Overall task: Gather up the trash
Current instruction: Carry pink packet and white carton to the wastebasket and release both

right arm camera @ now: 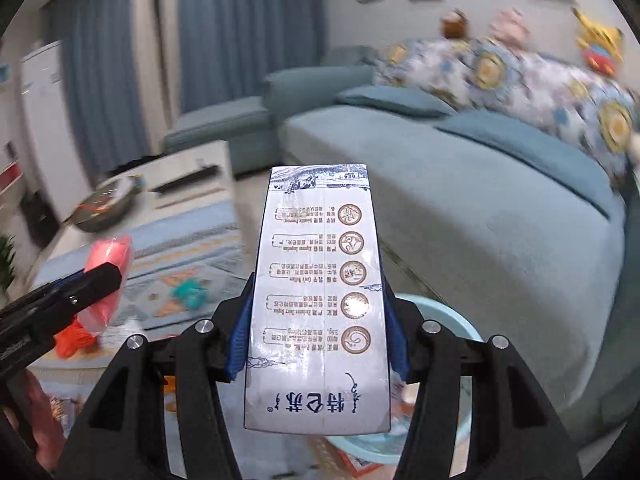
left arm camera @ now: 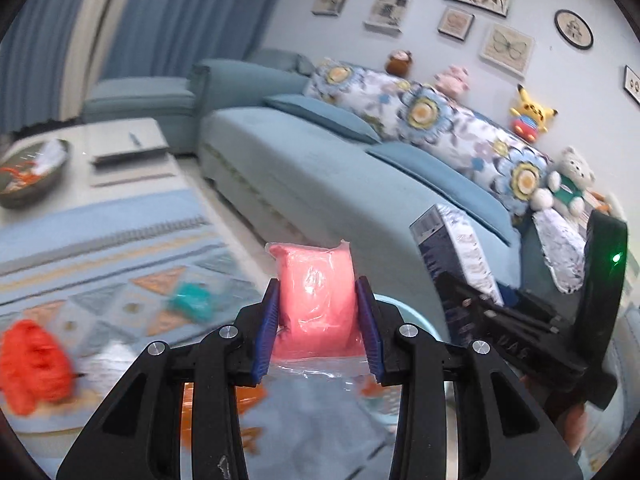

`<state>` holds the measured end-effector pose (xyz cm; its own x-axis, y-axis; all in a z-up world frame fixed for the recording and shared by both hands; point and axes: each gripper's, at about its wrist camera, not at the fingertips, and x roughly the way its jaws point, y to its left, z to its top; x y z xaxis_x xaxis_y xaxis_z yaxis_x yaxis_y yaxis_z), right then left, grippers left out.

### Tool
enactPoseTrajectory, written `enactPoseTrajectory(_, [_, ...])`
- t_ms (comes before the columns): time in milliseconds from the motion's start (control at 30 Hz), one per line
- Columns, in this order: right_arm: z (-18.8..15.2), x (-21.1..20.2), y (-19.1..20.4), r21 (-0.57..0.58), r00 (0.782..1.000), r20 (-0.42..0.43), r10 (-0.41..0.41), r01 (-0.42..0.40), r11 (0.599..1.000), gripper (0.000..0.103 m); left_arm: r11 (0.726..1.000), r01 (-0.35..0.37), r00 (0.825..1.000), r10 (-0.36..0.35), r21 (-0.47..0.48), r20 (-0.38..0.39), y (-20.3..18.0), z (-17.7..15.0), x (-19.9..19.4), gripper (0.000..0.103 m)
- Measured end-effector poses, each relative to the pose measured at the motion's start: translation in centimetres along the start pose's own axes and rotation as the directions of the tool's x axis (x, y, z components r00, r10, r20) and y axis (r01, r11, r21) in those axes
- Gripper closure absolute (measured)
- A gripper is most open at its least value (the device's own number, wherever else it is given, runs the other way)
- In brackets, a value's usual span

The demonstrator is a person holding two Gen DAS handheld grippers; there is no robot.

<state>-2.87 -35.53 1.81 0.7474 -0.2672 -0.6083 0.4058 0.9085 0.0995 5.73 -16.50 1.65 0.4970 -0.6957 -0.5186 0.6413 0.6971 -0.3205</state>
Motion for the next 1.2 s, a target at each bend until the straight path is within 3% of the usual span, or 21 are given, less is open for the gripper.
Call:
enactPoseTrajectory(267, [-2.5,4.9,-6.1,0.136,0.972,-0.220,-0.082,0.114,0.984,0.051,0.999,0.039,0.990,-0.037,0.013,-0.133,-4.3,-2.6,9.3,0.067])
enactPoseTrajectory(433, [-3.6,6.2,-7.4,0.139,0.949,-0.282,-0.140,0.185,0.973,0.051,0.998,0.058,0.980,-0.053,0.019,-0.194,-5.5,-4.4,12.3,0.066])
enactPoseTrajectory(500, [-4.0,6.8,-7.8,0.147,0.942,-0.305,-0.142,0.194,0.970,0.051,0.999,0.045,0.978,-0.039,0.023,-0.207,-5.8,-5.0,13.1,0.062])
enactPoseTrajectory(533, [-4.0,6.9,-7.9,0.149,0.941,-0.308,-0.141,0.195,0.970,0.051,0.999,0.047,0.976,-0.040,0.025,-0.212,-5.9,-5.1,13.4,0.049])
enactPoseTrajectory(567, [-4.1,6.9,-8.0,0.148,0.939,-0.311,-0.148,0.201,0.968,0.051,0.999,0.047,0.976,-0.040,0.028,-0.213,-6.0,-5.3,13.5,0.040])
enactPoseTrajectory(633, [-4.2,6.8,-8.0,0.143,0.940,-0.305,-0.154,0.205,0.968,0.050,0.998,0.046,0.977,-0.037,0.039,-0.208,-6.1,-5.5,13.3,0.036])
enactPoseTrajectory(1000, [-3.0,5.2,-6.1,0.113,0.961,-0.233,-0.147,0.177,0.978,0.048,0.999,0.016,0.983,-0.011,0.028,-0.184,-4.4,-5.3,10.1,0.035])
enactPoseTrajectory(1200, [-1.7,2.5,-3.2,0.080,0.989,-0.107,-0.103,0.112,0.991,0.048,1.000,-0.020,0.994,0.021,0.008,-0.109,-2.7,-3.3,5.4,0.035])
